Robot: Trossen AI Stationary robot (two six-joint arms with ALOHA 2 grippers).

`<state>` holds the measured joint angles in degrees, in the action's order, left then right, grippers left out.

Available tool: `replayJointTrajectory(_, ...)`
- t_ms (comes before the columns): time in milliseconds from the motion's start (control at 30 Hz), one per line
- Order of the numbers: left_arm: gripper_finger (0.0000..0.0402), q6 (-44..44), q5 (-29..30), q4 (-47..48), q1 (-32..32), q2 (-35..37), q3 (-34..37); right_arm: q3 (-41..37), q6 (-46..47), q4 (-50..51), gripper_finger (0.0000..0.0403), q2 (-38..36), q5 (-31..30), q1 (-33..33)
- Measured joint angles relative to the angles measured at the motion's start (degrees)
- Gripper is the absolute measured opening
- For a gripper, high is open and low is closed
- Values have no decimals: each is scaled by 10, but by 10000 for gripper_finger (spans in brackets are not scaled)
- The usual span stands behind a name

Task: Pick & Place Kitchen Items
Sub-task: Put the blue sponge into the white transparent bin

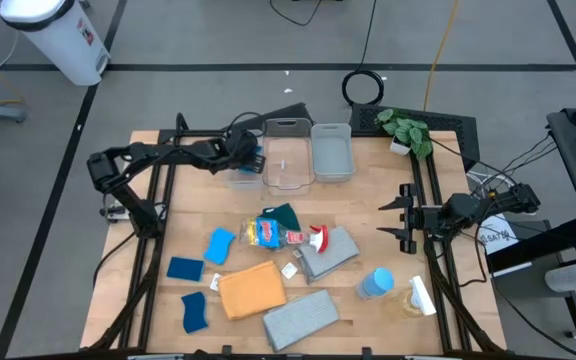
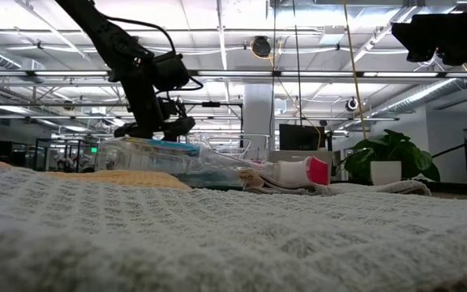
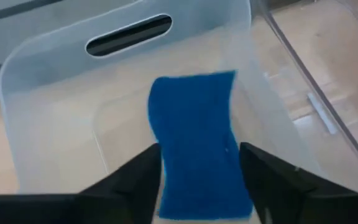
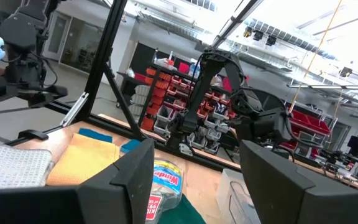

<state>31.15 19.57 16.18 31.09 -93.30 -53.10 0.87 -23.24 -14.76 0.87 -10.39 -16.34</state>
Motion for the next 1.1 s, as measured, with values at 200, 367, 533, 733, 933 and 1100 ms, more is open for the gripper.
replayJointTrajectory(200, 285, -25, -14, 4, 2, 41, 0, 0, 0, 0, 206, 0, 0, 0)
replayJointTrajectory(367, 305, -30, -93, 26, 0, 122, 0, 0, 0, 0, 204, 0, 0, 0)
replayJointTrajectory(533, 308, -25, -171, 87, -15, 216, 0, 0, 0, 0, 205, 0, 0, 0)
replayJointTrajectory(733, 308, -10, -223, 215, -66, 302, 0, 0, 0, 0, 207, 0, 0, 0)
replayJointTrajectory(933, 308, 103, -218, 370, -181, 322, 0, 0, 0, 0, 208, 0, 0, 0)
replayJointTrajectory(1100, 308, 227, -166, 404, -311, 304, 0, 0, 0, 0, 208, 0, 0, 0)
